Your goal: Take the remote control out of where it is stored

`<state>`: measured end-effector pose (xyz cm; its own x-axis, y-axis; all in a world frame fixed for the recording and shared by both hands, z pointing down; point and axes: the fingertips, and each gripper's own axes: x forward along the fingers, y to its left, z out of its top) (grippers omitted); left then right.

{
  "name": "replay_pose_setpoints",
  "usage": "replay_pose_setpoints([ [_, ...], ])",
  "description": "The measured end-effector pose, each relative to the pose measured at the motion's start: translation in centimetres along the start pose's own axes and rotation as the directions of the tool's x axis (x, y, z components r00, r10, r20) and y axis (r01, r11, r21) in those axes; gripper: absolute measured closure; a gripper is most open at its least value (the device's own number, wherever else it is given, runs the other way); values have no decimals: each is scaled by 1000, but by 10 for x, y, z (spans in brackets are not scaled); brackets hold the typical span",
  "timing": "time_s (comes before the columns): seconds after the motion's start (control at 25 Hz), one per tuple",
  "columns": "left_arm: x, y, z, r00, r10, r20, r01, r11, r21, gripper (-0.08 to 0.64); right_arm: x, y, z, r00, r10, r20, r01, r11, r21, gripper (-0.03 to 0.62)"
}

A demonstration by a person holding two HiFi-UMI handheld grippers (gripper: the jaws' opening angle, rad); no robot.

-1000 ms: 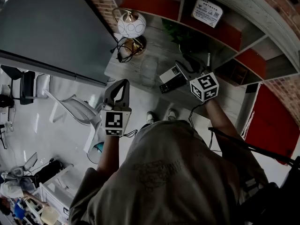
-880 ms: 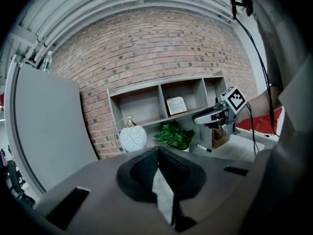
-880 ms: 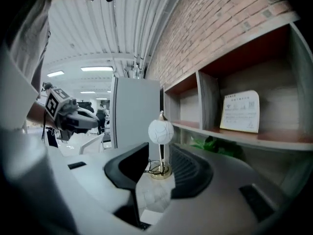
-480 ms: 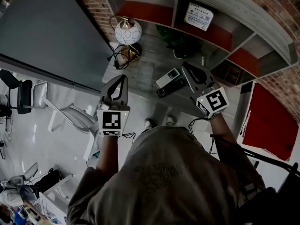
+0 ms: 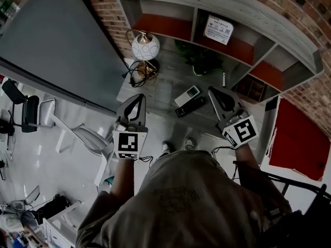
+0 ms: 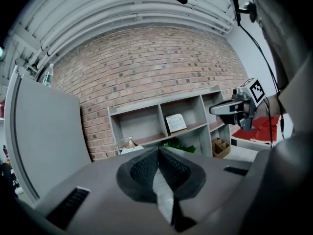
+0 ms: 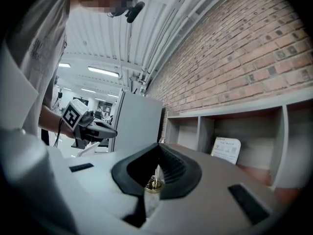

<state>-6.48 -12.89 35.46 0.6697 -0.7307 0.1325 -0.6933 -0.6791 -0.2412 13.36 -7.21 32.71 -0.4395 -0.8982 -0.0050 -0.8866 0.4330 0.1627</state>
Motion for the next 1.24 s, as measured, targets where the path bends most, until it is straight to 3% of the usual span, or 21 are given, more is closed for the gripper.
replay_pose_setpoints([
  [1.24, -14, 5, 7, 1000, -14, -1, 14, 999, 33, 549, -17, 18, 5, 1000, -5, -18, 4, 999, -40, 580],
])
